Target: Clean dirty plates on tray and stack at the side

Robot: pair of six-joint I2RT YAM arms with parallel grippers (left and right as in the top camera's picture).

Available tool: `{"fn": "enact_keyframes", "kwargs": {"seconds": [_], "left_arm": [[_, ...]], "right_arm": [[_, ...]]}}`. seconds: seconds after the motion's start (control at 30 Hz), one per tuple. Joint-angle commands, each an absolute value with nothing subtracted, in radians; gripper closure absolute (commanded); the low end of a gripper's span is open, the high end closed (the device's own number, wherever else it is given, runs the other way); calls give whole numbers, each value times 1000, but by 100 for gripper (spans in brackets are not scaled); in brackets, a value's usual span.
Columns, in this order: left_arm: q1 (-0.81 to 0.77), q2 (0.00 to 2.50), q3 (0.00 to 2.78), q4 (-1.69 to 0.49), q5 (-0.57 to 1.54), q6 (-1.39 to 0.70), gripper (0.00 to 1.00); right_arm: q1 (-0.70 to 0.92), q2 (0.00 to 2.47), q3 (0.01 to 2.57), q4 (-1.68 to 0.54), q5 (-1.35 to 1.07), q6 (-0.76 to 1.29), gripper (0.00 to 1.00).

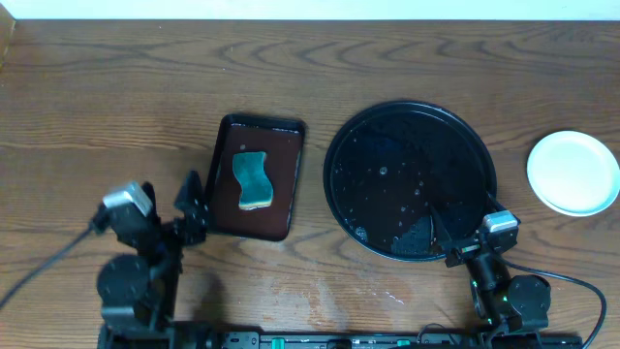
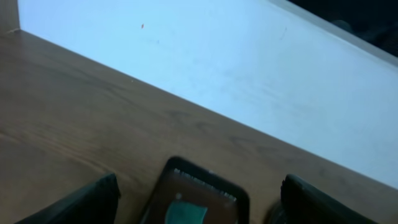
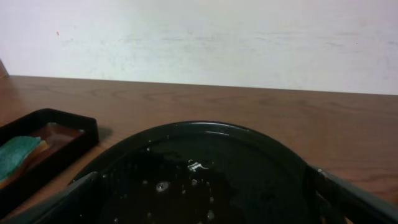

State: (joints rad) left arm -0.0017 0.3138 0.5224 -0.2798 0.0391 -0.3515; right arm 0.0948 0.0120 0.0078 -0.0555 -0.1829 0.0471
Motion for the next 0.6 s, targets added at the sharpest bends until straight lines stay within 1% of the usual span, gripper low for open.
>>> {"fn": "enact_keyframes", "kwargs": {"seconds": [0.0, 0.2, 0.5, 0.57], "left_arm": [[4, 180, 401, -274, 22, -315, 16], [4, -2, 221, -268, 13, -314, 16], [4, 1, 6, -62, 7, -318, 16], [4, 1, 4, -65, 7, -307, 16]], "right_arm": [[93, 7, 6, -58, -184, 36, 1], [93, 7, 6, -58, -184, 36, 1], [93, 7, 6, -58, -184, 36, 1], [93, 7, 6, -58, -184, 36, 1]]}}
